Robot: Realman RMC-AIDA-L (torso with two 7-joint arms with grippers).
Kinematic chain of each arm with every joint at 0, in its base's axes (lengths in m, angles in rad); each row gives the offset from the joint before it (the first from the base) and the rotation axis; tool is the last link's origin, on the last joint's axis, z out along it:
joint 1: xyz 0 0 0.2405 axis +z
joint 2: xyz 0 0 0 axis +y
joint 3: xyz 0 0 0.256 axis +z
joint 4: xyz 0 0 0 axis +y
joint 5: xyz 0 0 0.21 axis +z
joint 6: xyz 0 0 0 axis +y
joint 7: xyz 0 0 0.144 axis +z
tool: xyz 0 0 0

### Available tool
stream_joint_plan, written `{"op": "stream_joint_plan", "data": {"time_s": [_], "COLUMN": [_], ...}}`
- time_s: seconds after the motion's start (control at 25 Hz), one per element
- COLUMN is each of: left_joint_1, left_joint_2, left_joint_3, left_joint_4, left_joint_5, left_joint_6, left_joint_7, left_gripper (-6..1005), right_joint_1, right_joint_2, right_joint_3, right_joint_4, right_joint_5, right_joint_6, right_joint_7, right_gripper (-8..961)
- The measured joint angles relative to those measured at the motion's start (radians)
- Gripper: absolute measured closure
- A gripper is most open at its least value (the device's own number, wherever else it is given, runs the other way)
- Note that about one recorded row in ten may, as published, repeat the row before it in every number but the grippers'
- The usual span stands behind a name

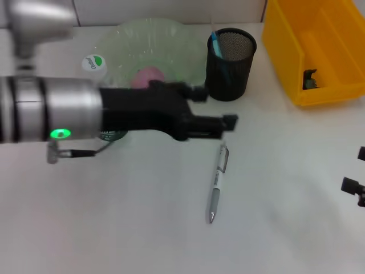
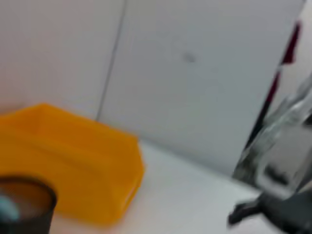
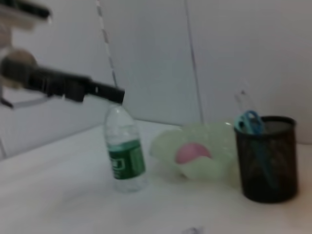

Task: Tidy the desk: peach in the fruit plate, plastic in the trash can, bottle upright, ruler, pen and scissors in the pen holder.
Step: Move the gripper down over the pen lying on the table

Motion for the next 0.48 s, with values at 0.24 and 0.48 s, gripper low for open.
{"op": "stream_joint_plan", "data": {"time_s": [0.24,0.48], "left_joint_1": [-0.094,-0.273], "left_joint_2": [-0.006,-0.01], "left_joint_3": [0.181,0.378], "left_joint_4": [0.199,0.042], "left_joint_5": [0.435,0.638], "left_joint_6": [-0.063,-0.096], "left_joint_7": [-0.541,-0.755], "left_gripper": [188,188], "right_joint_1": [-0.017,-0.014], "right_joint_2": [0.0,-0.001], "right_joint_3": [0.038,0.038], "right_joint_4": [0.033,0.073], "right_joint_5": [-0.007,-0.009], "right_joint_6": [0.053,0.092], "right_joint_7": [-0.039,-0.079], "right_gripper": [127,127]}}
